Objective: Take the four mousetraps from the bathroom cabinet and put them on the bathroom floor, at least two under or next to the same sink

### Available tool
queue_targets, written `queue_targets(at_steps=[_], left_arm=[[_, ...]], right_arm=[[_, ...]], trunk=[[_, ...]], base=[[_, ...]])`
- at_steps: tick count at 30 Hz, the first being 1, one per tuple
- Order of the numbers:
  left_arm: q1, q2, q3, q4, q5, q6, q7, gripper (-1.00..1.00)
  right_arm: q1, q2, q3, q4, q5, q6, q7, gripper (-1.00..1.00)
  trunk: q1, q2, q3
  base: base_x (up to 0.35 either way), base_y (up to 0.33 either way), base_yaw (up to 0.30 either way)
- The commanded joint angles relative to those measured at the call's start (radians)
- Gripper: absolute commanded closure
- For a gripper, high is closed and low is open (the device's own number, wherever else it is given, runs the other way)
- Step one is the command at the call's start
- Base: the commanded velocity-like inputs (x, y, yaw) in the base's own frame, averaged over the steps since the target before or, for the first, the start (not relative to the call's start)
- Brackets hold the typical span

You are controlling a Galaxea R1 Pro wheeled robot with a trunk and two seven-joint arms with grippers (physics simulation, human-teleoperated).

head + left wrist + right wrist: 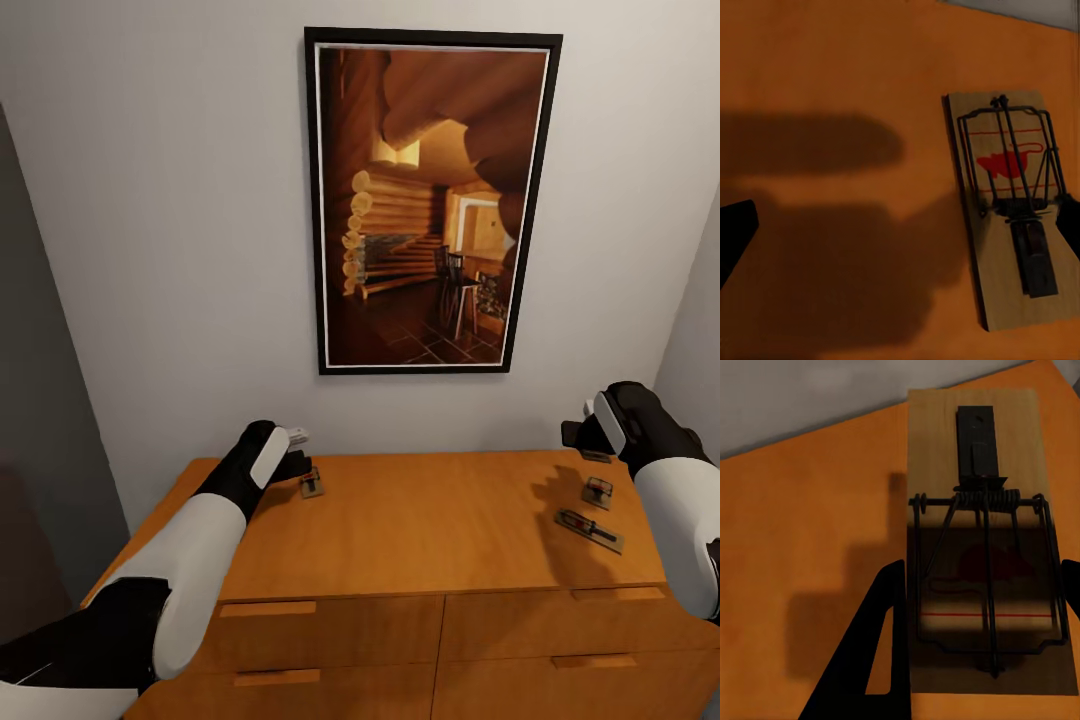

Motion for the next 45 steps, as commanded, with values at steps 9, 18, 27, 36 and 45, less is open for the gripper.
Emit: queue_targets(at_steps=[9, 18, 27, 36, 45], left_arm=[[-0.002, -0.001, -0.022, -0.004, 0.009, 0.003, 0.008, -1.0], [-0.002, -0.001, -0.025, -0.005, 0.009, 0.003, 0.009, -1.0], [-0.002, -0.001, -0.025, -0.005, 0.009, 0.002, 0.01, -1.0], [-0.002, -0.001, -0.025, -0.002, 0.01, 0.002, 0.01, -1.0], [-0.002, -0.001, -0.025, -0.002, 0.011, 0.001, 0.01, -1.0]], right_arm=[[-0.001, 0.0, -0.002, 0.0, -0.007, 0.003, -0.005, 1.0], [-0.001, 0.0, -0.002, 0.001, -0.007, 0.003, -0.005, 1.0], [-0.001, 0.0, -0.002, 0.001, -0.007, 0.003, -0.005, 1.0], [-0.001, 0.0, -0.002, 0.004, -0.007, 0.003, -0.005, 1.0], [-0.001, 0.0, -0.002, 0.007, -0.007, 0.003, -0.005, 1.0]], trunk=[[0.0, -0.001, -0.001], [0.0, -0.001, -0.001], [0.0, -0.001, -0.001], [0.0, -0.001, -0.001], [0.0, -0.001, -0.001]], base=[[0.0, -0.002, 0.0], [0.0, -0.163, 0.0], [0.0, -0.038, 0.0], [0.0, -0.002, 0.0], [0.0, 0.0, 0.0]])
